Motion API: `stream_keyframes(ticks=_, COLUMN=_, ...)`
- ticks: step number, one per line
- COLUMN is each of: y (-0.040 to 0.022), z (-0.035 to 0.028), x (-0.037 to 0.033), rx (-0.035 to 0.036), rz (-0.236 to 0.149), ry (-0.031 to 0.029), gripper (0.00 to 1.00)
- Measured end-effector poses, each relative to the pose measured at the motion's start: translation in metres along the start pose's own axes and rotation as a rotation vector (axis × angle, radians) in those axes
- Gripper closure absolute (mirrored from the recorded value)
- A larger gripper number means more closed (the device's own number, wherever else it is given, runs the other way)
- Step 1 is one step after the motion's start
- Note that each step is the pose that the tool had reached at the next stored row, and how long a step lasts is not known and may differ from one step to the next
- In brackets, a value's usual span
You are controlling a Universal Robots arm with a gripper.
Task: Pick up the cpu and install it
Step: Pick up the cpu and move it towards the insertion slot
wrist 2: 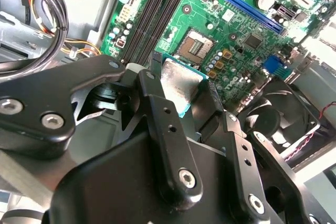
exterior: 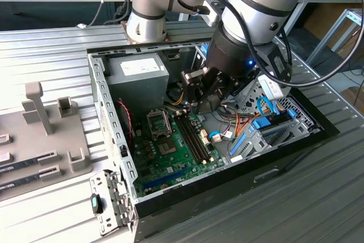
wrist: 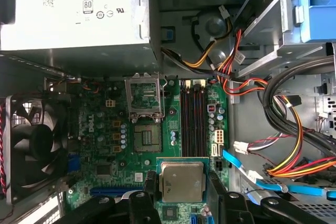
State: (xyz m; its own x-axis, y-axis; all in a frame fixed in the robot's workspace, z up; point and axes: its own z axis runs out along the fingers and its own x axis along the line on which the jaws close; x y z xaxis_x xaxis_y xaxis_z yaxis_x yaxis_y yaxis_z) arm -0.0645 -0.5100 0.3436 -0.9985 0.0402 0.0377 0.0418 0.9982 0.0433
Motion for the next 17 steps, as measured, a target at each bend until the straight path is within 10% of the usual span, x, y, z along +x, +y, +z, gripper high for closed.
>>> stream_keyframes(ticks=17, y=-0.0003, z=0.0051, x=-0.0001, rx=0.0000, rz=0.000, ry=0.0000, gripper=0.53)
